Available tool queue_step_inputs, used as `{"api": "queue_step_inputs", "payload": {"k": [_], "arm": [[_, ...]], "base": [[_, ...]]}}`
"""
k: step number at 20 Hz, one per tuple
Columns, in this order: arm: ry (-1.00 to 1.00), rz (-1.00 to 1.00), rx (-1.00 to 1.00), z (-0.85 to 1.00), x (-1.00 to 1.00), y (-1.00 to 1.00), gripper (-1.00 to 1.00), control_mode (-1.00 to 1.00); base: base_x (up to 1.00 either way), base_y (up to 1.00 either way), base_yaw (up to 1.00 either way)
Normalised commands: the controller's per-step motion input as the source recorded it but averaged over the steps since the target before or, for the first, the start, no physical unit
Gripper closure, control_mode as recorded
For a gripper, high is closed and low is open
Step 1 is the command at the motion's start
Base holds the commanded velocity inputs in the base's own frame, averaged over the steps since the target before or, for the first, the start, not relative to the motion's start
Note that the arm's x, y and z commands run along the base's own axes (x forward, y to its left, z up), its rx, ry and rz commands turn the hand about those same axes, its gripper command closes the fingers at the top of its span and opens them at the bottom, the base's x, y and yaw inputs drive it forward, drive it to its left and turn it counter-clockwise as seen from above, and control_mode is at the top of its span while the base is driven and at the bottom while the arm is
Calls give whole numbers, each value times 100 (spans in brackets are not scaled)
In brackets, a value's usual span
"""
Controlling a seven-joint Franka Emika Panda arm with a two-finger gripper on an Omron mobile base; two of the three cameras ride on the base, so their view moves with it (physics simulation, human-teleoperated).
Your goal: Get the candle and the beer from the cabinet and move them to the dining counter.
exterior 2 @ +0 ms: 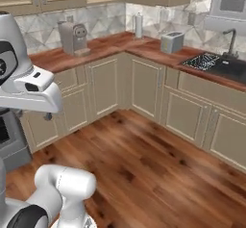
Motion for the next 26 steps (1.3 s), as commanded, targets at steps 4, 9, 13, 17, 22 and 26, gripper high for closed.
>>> {"api": "queue_step_inputs", "payload": {"k": [4,9,13,17,22,26], "arm": [[0,0,0,0,0,0,-100,100],[0,0,0,0,0,0,-100,100],[0,0,0,0,0,0,-100,100],[0,0,0,0,0,0,-100,100],[0,0,0,0,0,0,-100,100],[0,0,0,0,0,0,-100,100]], "base": [[100,-50,52],[100,-73,44],[100,-76,42],[100,-71,39],[92,-38,27],[100,-45,30]]}}
